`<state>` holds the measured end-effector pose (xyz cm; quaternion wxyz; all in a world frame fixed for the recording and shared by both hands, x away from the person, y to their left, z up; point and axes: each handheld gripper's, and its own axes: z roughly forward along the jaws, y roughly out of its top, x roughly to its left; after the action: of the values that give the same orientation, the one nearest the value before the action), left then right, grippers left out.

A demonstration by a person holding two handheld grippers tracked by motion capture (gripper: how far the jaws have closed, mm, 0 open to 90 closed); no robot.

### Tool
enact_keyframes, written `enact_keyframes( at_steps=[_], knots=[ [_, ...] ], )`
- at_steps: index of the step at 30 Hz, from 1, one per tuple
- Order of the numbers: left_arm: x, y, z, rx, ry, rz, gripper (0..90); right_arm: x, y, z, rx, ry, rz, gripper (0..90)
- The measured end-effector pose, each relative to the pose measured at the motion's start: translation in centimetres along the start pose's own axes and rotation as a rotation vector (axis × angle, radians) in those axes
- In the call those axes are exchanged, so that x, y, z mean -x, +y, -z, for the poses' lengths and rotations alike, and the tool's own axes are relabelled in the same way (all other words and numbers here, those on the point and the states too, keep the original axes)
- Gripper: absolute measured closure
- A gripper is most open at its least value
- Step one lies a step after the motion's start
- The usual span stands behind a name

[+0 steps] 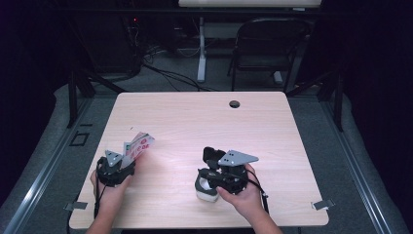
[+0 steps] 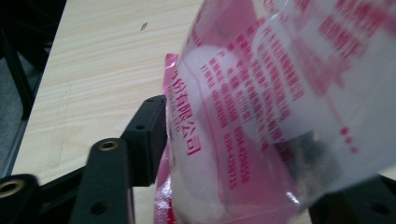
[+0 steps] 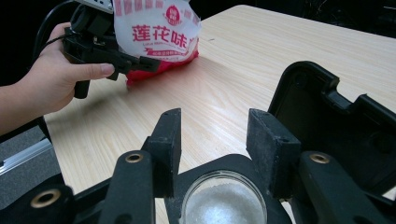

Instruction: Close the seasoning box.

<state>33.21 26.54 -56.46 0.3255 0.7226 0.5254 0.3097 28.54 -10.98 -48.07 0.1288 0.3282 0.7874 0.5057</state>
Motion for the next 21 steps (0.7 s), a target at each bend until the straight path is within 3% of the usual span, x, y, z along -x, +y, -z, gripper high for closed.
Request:
enact_keyframes(
  at_steps=[4,5,13,21],
  knots=[
    [0.4,0.1,-0.1,-0.005,-0.042,-0.024,35.2,0.0,0.0,0.0,0.0,0.0,-0.001,55.2],
    [0.7,0.1,-0.1,-0.003,-0.049,-0.041,35.1,0.0,0.0,0.0,-0.001,0.0,0.0,55.1],
    [1.4,0.5,0.2,0.006,-0.115,-0.06,34.3,0.0,0.0,0.0,0.003,0.002,-0.003,55.0],
    [3.7,1.7,1.2,0.028,-0.204,-0.143,34.9,-0.1,0.2,0.2,0.011,0.0,0.0,54.8]
  ],
)
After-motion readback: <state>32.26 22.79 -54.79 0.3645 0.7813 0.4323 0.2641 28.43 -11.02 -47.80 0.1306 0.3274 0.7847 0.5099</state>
